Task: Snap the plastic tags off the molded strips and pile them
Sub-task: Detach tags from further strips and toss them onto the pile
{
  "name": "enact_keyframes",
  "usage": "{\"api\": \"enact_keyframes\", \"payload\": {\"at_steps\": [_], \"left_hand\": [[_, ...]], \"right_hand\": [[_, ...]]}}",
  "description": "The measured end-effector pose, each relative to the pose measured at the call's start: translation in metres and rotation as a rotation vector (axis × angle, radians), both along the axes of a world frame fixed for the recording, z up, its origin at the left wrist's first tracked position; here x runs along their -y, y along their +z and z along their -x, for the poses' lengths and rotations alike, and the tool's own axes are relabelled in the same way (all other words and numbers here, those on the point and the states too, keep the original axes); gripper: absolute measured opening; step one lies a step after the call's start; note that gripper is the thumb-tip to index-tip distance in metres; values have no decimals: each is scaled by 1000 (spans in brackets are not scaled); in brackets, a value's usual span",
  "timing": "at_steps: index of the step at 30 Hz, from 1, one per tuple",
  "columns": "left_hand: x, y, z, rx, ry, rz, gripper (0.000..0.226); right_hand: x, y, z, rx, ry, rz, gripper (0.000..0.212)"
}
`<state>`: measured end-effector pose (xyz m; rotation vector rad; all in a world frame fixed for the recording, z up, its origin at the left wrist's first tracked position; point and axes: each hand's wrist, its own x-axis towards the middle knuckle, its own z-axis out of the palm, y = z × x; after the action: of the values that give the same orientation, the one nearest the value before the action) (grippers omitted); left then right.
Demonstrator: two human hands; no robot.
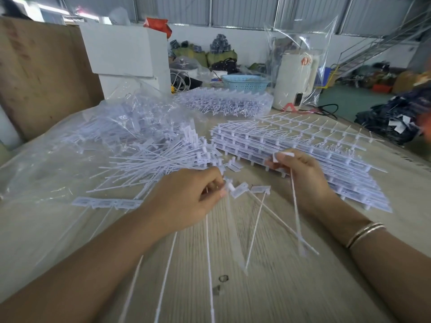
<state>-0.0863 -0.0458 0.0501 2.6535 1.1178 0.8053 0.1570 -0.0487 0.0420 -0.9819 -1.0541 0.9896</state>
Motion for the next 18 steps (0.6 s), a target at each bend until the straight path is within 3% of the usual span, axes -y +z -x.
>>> {"api": "enact_keyframes", "payload": {"at_steps": [3, 5, 7, 9, 11, 15, 18], "left_hand": [[1, -2, -1, -58, 41, -52, 16], [2, -4, -4, -78, 66, -64, 19], [3, -6, -7, -68, 89, -24, 24], [5, -8, -11, -67, 93, 8, 29], [8, -9, -14, -61, 90, -3, 33], [14, -9, -20, -38, 81, -85, 38], [17, -6, -22, -81, 72, -97, 37]], "right_hand": [[-6, -10, 2, 505, 40, 93, 9], [-11, -14, 11, 789, 47, 67, 6], [-14, -15, 16, 1040, 31, 7, 16], [-13, -12, 18, 1076, -31, -89, 24], [-6, -9, 22, 981, -66, -218, 19], [8, -7, 43, 1020, 114, -210, 36], [9, -10, 49, 1053, 237, -278, 27]]}}
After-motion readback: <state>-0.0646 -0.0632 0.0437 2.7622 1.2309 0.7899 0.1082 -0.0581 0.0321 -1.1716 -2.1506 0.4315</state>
